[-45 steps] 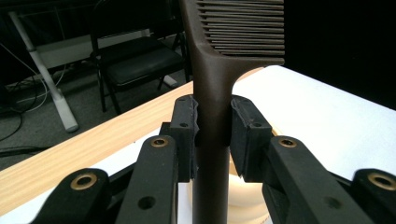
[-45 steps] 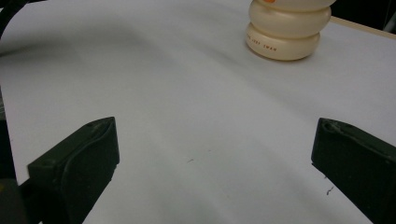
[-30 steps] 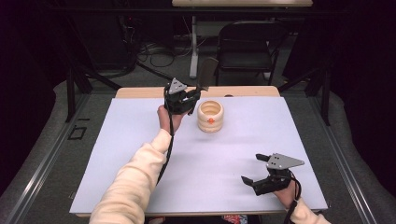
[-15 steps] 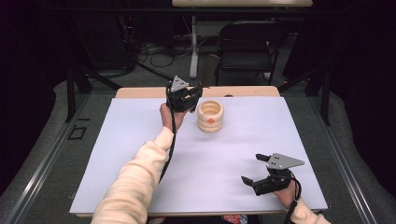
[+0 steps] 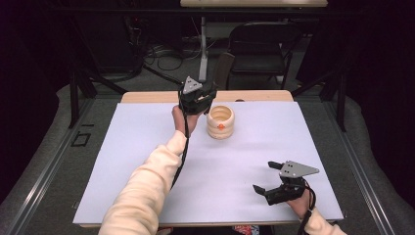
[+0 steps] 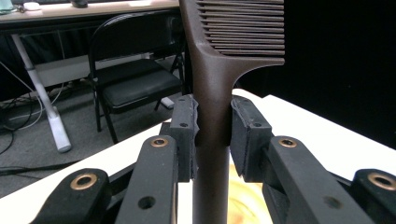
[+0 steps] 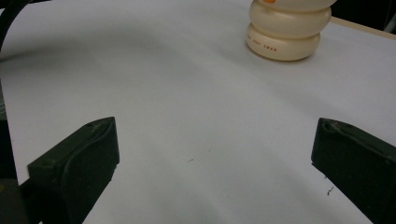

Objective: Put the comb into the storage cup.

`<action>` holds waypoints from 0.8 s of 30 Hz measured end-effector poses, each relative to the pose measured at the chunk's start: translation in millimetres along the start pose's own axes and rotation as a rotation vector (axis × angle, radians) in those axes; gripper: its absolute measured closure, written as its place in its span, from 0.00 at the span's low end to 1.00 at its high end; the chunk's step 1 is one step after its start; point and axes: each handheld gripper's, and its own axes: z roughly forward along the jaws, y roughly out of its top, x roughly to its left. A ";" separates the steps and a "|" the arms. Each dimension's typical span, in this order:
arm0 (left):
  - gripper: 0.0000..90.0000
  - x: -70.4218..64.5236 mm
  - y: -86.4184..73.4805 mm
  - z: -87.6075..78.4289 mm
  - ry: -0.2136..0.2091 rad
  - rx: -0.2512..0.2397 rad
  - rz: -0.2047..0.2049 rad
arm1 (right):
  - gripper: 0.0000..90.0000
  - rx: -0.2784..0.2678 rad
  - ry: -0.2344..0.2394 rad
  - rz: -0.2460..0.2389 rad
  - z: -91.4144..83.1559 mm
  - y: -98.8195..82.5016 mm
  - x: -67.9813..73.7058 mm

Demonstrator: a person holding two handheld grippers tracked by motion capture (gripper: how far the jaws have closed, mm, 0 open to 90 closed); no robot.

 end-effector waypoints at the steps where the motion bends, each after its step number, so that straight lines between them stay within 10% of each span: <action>1: 0.81 -1.2 0.4 1.1 0.002 -0.004 -0.001 | 0.01 0.000 0.000 -0.001 0.0 0.0 0.0; 24: 0.81 -11.0 3.7 17.8 -0.002 -0.062 -0.031 | 0.01 -0.001 0.001 0.003 -0.1 0.0 0.1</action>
